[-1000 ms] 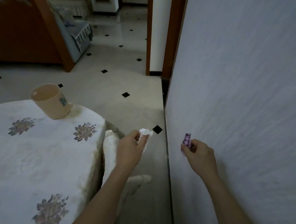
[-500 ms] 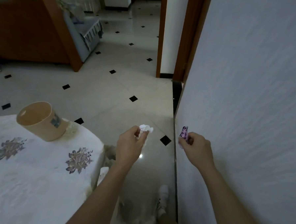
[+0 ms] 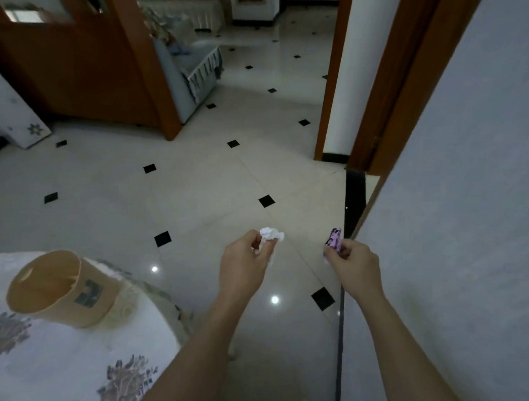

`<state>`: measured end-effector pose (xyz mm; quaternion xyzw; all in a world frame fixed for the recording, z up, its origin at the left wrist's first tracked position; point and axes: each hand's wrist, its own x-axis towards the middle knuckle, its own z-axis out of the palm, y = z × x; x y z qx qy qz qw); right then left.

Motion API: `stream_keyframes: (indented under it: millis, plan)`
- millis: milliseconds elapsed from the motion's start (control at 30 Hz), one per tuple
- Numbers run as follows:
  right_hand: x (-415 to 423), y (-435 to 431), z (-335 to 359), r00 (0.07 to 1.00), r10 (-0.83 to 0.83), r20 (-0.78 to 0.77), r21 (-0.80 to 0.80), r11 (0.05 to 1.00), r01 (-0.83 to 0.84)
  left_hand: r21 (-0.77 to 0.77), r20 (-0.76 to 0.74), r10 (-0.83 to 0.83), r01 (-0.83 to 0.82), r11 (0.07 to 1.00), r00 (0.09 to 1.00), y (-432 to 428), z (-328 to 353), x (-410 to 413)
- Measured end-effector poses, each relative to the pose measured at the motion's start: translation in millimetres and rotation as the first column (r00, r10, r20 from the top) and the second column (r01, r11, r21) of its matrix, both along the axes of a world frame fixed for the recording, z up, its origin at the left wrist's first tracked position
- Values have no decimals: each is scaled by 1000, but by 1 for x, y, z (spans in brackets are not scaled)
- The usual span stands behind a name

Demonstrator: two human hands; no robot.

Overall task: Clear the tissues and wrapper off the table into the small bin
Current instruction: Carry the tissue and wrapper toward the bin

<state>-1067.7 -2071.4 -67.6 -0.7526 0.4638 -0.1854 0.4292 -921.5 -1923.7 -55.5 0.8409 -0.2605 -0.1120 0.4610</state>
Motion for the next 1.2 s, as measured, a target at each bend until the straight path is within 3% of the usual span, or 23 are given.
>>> stream_keyframes:
  millis: [333, 567, 800, 1033, 1200]
  plan:
    - [173, -73, -1, 980, 189, -62, -31, 981, -191, -18, 12, 175, -175, 984, 985, -49, 0, 152]
    - [351, -113, 3, 962, 261, -79, -77, 961, -267, -29, 3, 255, -254, 967, 967, -83, -5, 315]
    - [520, -112, 18, 897, 437, -70, -111, 890, -442, -32, -8, 418, -418, 908, 908, -69, 10, 459]
    - [653, -55, 15, 699, 709, -90, -94, 693, -715, -30, -3, 645, -645, 763, 764, -7, 8, 527]
    - [734, 26, 6, 418, 904, -91, -62, 414, -908, 2, 32, 840, -840, 542, 542, 61, -1, 537]
